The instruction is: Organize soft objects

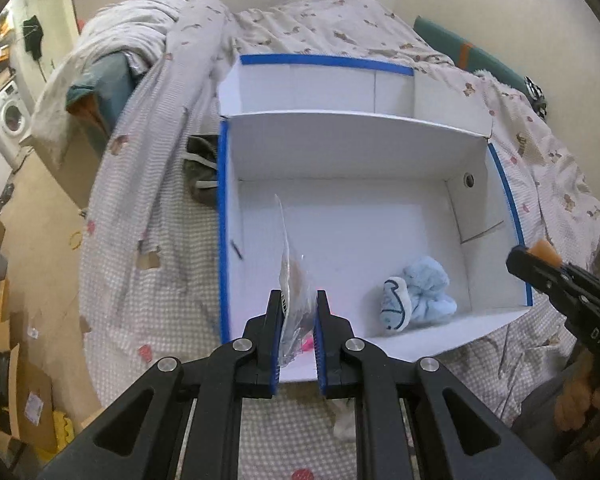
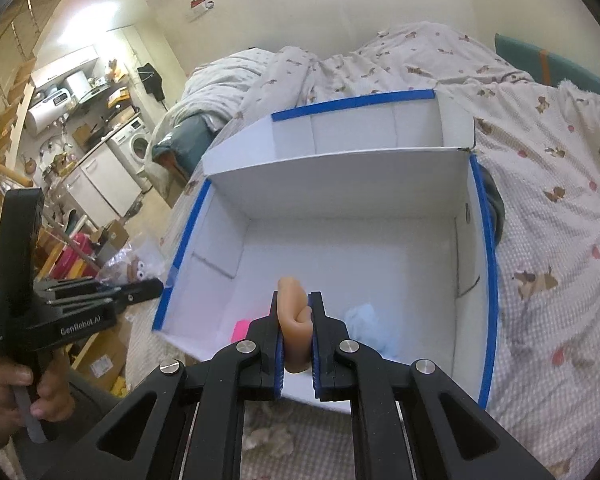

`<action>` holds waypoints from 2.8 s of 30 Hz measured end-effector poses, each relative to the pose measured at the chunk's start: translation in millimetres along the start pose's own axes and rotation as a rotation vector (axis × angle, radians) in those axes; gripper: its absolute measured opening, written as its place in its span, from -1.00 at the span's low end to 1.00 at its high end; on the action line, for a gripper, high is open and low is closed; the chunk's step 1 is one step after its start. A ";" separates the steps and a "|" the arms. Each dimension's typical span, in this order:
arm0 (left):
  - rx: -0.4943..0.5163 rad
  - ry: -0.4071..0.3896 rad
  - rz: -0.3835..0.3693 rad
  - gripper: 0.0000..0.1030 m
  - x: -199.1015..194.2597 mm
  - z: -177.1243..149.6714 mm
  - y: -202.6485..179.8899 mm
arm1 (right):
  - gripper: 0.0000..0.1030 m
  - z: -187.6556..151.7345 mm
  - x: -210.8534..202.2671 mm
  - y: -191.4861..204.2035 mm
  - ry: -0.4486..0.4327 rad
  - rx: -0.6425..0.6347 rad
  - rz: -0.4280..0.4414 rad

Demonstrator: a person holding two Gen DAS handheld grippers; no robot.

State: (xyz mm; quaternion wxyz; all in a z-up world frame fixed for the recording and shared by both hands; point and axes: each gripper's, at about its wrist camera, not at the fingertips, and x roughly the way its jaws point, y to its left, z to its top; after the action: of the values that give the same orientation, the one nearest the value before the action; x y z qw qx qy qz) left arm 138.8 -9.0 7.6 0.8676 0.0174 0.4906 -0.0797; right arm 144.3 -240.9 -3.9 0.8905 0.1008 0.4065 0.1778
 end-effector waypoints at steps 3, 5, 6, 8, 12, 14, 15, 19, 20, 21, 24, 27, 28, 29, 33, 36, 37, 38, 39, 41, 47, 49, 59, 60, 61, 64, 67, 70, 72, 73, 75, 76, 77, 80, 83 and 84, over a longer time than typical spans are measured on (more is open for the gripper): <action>0.001 0.021 -0.021 -0.76 15.0 8.2 -3.5 | -0.78 3.7 14.6 -7.4 0.016 0.010 -0.010; -0.004 0.038 -0.019 -0.76 26.3 12.5 -5.0 | -0.78 1.7 23.9 -12.7 0.027 0.021 -0.016; -0.005 0.045 -0.017 -0.76 31.5 14.2 -6.2 | -0.78 -0.1 28.2 -15.3 0.033 0.029 -0.016; 0.001 0.055 -0.014 -0.76 41.5 16.1 -9.5 | -0.78 -3.8 38.5 -21.0 0.053 0.043 -0.018; 0.009 0.071 -0.017 -0.76 58.8 13.2 -14.5 | -0.78 -7.7 53.6 -28.9 0.091 0.060 -0.030; 0.009 0.085 -0.016 -0.76 67.7 10.9 -16.2 | -0.78 -9.5 58.7 -30.5 0.103 0.057 -0.039; 0.008 0.091 -0.014 -0.76 72.2 9.8 -16.6 | -0.78 -10.6 61.6 -31.5 0.112 0.060 -0.041; 0.008 0.113 0.001 -0.76 87.8 4.5 -17.5 | -0.78 -14.8 73.5 -33.5 0.154 0.067 -0.044; 0.009 0.116 -0.001 -0.76 90.4 2.9 -18.1 | -0.78 -15.1 75.7 -32.2 0.161 0.062 -0.044; 0.009 0.114 -0.005 -0.76 92.3 1.9 -18.9 | -0.78 -15.6 77.4 -30.9 0.165 0.057 -0.042; 0.026 0.113 0.000 -0.76 95.7 -0.8 -22.7 | -0.78 -15.1 82.3 -27.5 0.175 0.046 -0.031; 0.046 0.104 0.017 -0.76 96.7 -1.8 -27.2 | -0.78 -15.5 87.0 -24.7 0.189 0.040 -0.023; 0.050 0.103 0.020 -0.76 96.9 -1.4 -28.4 | -0.78 -16.1 89.0 -24.0 0.195 0.038 -0.022; 0.054 0.102 0.024 -0.76 96.8 -1.7 -29.4 | -0.78 -15.9 90.3 -23.6 0.199 0.038 -0.021; 0.064 0.097 0.035 -0.76 95.8 -3.0 -32.2 | -0.78 -16.2 93.7 -22.1 0.209 0.033 -0.020; 0.056 0.101 0.029 -0.76 94.9 -3.4 -30.5 | -0.77 -16.7 95.3 -20.5 0.213 0.032 -0.022; 0.051 0.101 0.025 -0.76 94.9 -3.7 -30.7 | -0.77 -16.9 95.9 -19.9 0.214 0.031 -0.022; 0.049 0.101 0.024 -0.76 95.0 -4.1 -30.6 | -0.77 -18.2 94.6 -19.9 0.215 0.030 -0.023; 0.048 0.100 0.030 -0.76 95.4 -4.3 -29.9 | -0.77 -18.4 94.8 -19.2 0.215 0.026 -0.028; 0.049 0.100 0.044 -0.76 96.2 -4.9 -29.9 | -0.77 -18.7 93.7 -19.3 0.209 0.021 -0.038; 0.048 0.090 0.062 -0.76 94.6 -5.2 -29.8 | -0.77 -19.6 93.5 -22.2 0.211 0.026 -0.040; 0.044 0.094 0.056 -0.76 95.1 -5.3 -29.8 | -0.77 -19.6 92.3 -21.8 0.205 0.029 -0.031; 0.045 0.100 0.040 -0.47 95.4 -4.0 -29.2 | -0.16 -16.7 86.2 -27.7 0.177 0.056 -0.035; 0.043 0.100 0.042 -0.36 95.2 -4.0 -29.1 | 0.10 -16.6 85.6 -28.2 0.171 0.055 -0.048; 0.040 0.100 0.045 -0.29 95.0 -3.8 -28.5 | 0.13 -16.5 84.0 -29.0 0.160 0.058 -0.056; 0.032 0.087 0.058 -0.01 92.6 -3.5 -27.6 | 0.15 -13.8 79.8 -30.9 0.137 0.063 -0.064; 0.012 0.058 0.070 0.04 86.8 -1.4 -24.5 | 0.42 -11.4 76.1 -31.9 0.111 0.058 -0.106; -0.043 0.019 0.083 0.18 77.8 1.7 -16.6 | 0.42 -8.1 68.9 -30.2 0.068 0.021 -0.179; -0.066 0.000 0.080 0.18 73.1 3.3 -12.0 | 0.42 -7.2 65.7 -32.9 0.057 0.033 -0.169; -0.077 -0.009 0.080 0.18 71.2 3.7 -9.9 | 0.42 -6.9 65.6 -34.7 0.058 0.044 -0.165; -0.090 -0.022 0.085 0.18 68.1 4.6 -6.7 | 0.43 -7.1 66.1 -37.5 0.065 0.056 -0.164; -0.090 -0.026 0.093 0.18 67.1 4.8 -6.5 | 0.43 -7.1 66.8 -38.1 0.069 0.059 -0.160; -0.089 -0.032 0.107 0.19 65.5 5.0 -6.2 | 0.45 -6.8 67.4 -38.3 0.072 0.062 -0.155; -0.101 -0.074 0.125 0.19 56.9 5.5 -4.3 | 0.83 -5.7 65.7 -38.9 0.064 0.075 -0.130; -0.121 -0.121 0.117 0.19 46.6 7.2 -0.9 | 0.98 -3.5 62.3 -36.9 0.040 0.084 -0.117; -0.126 -0.129 0.113 0.19 43.9 7.9 -0.4 | 0.99 -3.2 61.6 -36.5 0.038 0.084 -0.116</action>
State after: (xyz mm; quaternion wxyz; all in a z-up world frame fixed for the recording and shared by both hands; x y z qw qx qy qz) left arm 167.7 -15.6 -25.8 0.8999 -0.0149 0.4359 -0.0003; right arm 187.8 -249.7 -60.2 0.8865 0.1109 0.4355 0.1104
